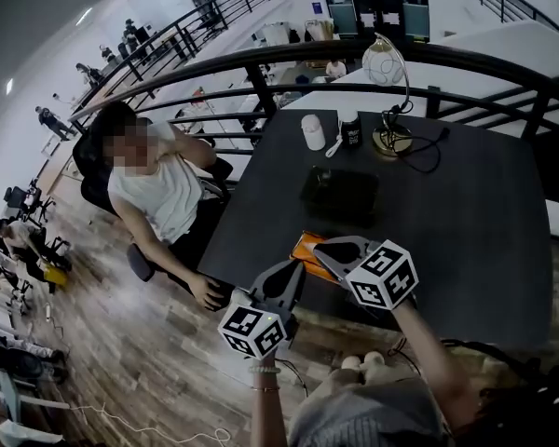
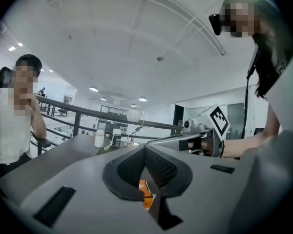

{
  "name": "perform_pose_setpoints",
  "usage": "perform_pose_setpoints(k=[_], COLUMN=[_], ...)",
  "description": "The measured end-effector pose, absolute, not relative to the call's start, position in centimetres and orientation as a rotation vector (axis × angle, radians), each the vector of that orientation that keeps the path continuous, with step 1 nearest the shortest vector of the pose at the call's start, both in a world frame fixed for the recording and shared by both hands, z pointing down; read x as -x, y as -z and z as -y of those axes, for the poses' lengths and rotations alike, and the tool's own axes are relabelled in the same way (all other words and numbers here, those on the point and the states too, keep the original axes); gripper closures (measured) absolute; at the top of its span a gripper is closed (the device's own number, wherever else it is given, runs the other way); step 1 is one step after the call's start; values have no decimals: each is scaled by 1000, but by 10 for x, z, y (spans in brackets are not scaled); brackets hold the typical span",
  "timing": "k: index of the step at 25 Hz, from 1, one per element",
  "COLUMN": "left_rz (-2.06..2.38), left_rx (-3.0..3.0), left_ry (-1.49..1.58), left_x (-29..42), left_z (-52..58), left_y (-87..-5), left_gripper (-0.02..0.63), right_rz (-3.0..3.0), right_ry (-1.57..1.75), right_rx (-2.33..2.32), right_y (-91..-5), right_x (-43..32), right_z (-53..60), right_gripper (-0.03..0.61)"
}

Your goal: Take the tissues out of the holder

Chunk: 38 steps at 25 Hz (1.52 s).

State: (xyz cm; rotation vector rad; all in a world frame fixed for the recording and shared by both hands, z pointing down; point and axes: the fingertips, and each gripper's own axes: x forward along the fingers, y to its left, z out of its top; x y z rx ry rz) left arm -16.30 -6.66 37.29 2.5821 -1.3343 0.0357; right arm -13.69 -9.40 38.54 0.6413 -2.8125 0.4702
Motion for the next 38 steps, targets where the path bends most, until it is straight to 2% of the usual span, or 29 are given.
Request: perform_pose_setpoints(k=[8,38], left_rz=[1311,1254], left_rx=[-2651,-2774], left_ry=[80,-50], left_x=[154,115], left_z=[67,77], left_y=[-342,-327], left_gripper=[606,606], right_rz=[2896,2988], right_ry=[-368,-212], right_rx=[-707,-781], right_y=[-353,-337], right_x=[126,103], right_z=[88,89], right_gripper=[565,566])
